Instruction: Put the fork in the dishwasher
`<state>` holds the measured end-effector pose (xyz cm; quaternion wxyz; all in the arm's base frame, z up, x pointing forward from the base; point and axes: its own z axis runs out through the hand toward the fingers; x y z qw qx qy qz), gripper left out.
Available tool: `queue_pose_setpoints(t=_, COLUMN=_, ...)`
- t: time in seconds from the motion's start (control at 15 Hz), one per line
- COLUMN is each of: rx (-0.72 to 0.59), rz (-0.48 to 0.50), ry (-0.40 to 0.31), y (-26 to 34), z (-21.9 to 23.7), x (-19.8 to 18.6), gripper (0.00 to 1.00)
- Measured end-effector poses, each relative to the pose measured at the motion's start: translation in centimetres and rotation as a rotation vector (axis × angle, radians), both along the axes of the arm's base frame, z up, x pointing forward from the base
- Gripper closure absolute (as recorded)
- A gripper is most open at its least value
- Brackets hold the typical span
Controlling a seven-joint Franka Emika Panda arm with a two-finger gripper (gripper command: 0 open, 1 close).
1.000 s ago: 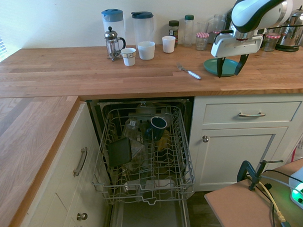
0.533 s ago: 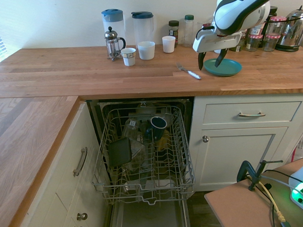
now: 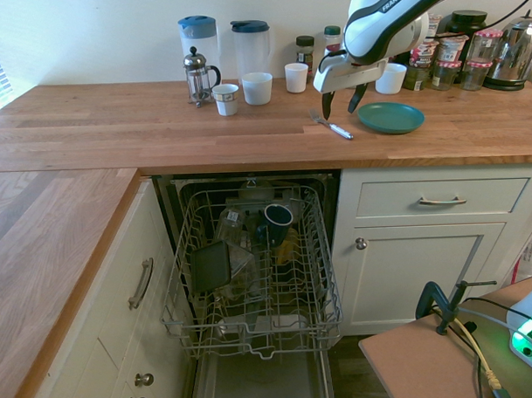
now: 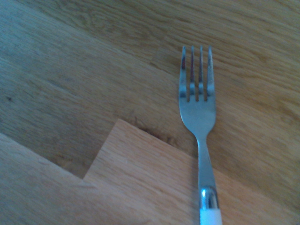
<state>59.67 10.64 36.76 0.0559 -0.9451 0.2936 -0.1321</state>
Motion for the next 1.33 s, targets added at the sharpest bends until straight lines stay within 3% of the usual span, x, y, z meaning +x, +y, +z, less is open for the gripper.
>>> queue_pose_setpoints(t=0.33, rx=-0.009, rz=0.048, ry=0.050, y=0.5, z=-2.0, x=3.0, gripper=0.00)
queue_pose_setpoints(t=0.67, rx=-0.026, rz=0.057, ry=0.095, y=1.3, z=-2.3, x=3.6, gripper=0.00)
queue_pose_setpoints(t=0.73, rx=-0.029, rz=0.055, ry=0.102, y=1.2, z=-2.3, x=3.6, gripper=1.00)
queue_pose_setpoints(t=1.33, rx=-0.036, rz=0.053, ry=0.136, y=0.9, z=-3.3, x=4.2, gripper=1.00)
